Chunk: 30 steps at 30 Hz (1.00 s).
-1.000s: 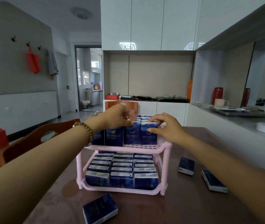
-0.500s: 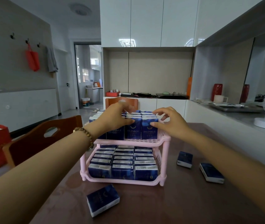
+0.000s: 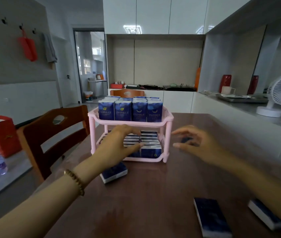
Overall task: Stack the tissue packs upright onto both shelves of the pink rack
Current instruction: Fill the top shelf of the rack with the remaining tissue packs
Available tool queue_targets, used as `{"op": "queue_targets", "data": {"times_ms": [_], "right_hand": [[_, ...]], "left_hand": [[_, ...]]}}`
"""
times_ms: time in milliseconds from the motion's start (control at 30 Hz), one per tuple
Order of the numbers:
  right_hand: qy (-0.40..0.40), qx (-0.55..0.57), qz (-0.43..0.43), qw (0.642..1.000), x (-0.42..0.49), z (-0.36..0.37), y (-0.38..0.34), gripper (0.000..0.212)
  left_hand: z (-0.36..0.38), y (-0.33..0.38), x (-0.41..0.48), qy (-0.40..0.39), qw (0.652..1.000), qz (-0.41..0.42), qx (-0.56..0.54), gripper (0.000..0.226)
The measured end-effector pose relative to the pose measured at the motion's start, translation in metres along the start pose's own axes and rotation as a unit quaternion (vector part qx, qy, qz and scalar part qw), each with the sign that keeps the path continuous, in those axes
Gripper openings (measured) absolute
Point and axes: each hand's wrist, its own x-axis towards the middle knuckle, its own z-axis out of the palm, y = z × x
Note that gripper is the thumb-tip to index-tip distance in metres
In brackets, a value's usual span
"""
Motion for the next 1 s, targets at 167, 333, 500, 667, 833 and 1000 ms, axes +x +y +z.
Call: {"op": "queue_targets", "data": {"times_ms": [167, 333, 500, 667, 833, 1000], "right_hand": [[-0.108, -0.046, 0.094, 0.989, -0.053, 0.016, 0.013, 0.036], [-0.177, -0.065, 0.163, 0.968, -0.09, 0.031, 0.021, 0.044], [-0.131, -0.102, 0.134, 0.977, -0.099, 0.047, 0.02, 0.043], [-0.092, -0.094, 0.113, 0.985, -0.081, 0.067, 0.02, 0.04], [-0.038, -0.03, 0.129, 0.99, -0.067, 0.077, 0.019, 0.033], [-0.126, -0.054, 0.156, 0.978, -0.076, 0.043, 0.013, 0.042]], "left_hand": [[0.02, -0.014, -0.045, -0.174, 0.981, -0.09, -0.006, 0.043], [0.031, -0.027, -0.07, -0.263, 0.945, -0.16, 0.109, 0.064], [0.037, -0.005, -0.074, -0.294, 0.931, -0.155, 0.149, 0.058], [0.045, 0.031, -0.074, -0.317, 0.942, -0.105, 0.03, 0.045], [0.042, 0.04, -0.072, -0.26, 0.949, -0.139, -0.11, 0.044], [0.042, 0.024, -0.073, -0.279, 0.941, -0.163, -0.1, 0.057]]}}
